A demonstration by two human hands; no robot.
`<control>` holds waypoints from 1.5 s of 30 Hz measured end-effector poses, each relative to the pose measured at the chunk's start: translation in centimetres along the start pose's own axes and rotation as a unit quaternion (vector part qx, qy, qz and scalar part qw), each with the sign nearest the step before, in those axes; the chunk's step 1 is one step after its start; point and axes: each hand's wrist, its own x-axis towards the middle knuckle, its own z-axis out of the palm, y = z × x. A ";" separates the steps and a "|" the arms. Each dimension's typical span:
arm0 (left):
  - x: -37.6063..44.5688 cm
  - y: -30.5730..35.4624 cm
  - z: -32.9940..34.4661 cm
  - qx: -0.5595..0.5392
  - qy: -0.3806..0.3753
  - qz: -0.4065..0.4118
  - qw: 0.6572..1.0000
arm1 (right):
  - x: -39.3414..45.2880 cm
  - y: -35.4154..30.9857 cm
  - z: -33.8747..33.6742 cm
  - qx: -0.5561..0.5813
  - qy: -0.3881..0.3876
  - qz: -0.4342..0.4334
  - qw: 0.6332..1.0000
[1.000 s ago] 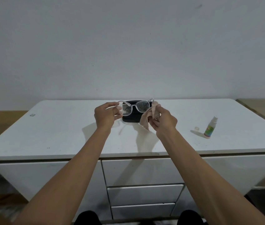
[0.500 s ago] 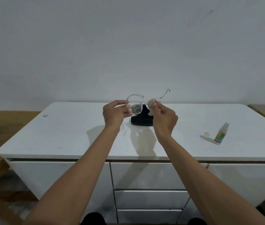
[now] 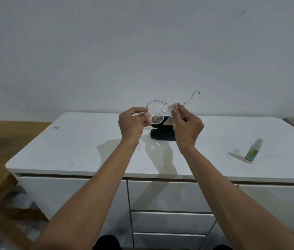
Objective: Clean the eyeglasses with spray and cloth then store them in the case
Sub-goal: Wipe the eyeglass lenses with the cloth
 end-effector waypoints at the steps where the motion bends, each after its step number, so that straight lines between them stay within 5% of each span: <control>1: 0.0 0.1 0.0 -0.003 0.002 0.000 1.000 | 0.2 -0.1 0.1 0.005 -0.001 0.001 1.000; 12: 0.3 -1.1 -1.0 -0.020 0.036 -0.026 0.999 | 1.5 0.1 -1.4 -0.048 -0.126 -0.009 0.991; 30: -0.2 0.2 -0.5 -0.007 -0.004 -0.006 1.000 | 0.0 -0.6 -0.7 0.041 -0.003 -0.009 0.999; 41: -0.9 -0.1 0.1 -0.043 -0.017 -0.019 0.999 | 0.6 -2.1 0.1 0.164 0.008 0.069 0.984; 45: -0.9 -0.4 0.2 -0.056 0.006 -0.031 0.998 | 0.7 -2.2 -0.4 0.097 -0.024 0.026 0.995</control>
